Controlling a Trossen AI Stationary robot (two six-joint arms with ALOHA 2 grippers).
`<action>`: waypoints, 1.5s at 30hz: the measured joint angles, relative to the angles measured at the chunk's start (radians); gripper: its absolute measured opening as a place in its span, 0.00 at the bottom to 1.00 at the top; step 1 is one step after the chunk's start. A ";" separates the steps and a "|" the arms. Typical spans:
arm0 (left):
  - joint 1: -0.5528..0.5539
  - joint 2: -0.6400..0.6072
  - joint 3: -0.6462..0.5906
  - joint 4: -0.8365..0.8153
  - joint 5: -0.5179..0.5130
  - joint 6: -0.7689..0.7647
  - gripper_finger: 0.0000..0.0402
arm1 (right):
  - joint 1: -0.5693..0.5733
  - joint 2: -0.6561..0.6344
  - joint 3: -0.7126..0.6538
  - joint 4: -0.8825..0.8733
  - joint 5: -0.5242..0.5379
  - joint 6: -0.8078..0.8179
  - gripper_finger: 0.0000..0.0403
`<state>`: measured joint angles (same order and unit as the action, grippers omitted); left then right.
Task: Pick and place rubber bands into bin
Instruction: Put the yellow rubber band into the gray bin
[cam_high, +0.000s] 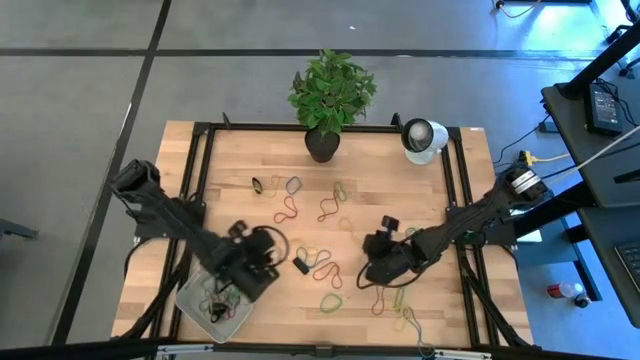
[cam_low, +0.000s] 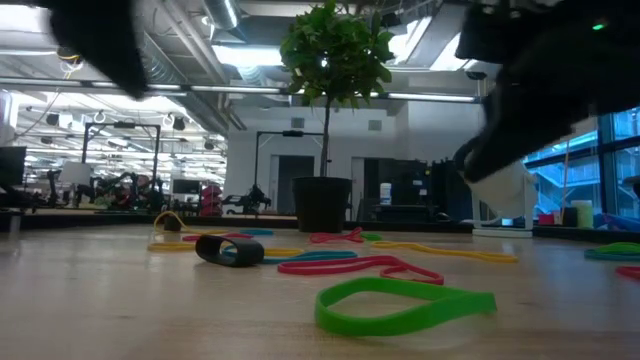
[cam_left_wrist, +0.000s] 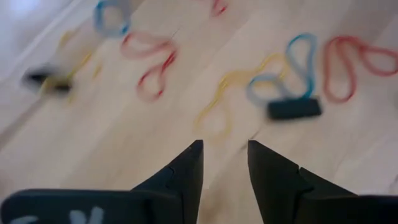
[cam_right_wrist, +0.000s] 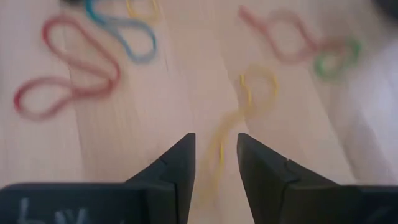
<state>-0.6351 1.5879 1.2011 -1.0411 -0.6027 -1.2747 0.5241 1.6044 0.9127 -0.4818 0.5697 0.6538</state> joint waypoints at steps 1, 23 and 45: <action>0.027 0.009 0.000 0.048 0.000 0.069 0.29 | 0.010 -0.015 0.000 -0.044 -0.007 0.040 0.29; 0.365 0.176 -0.100 0.521 0.179 0.723 0.23 | 0.086 -0.174 0.000 -0.686 -0.233 0.626 0.23; 0.455 -0.256 -0.524 0.851 0.185 0.791 0.23 | -0.018 -0.780 -0.547 0.055 -0.020 0.032 0.13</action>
<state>-0.1803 1.3323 0.6775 -0.1906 -0.4181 -0.4833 0.5057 0.8242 0.3654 -0.4273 0.5497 0.6853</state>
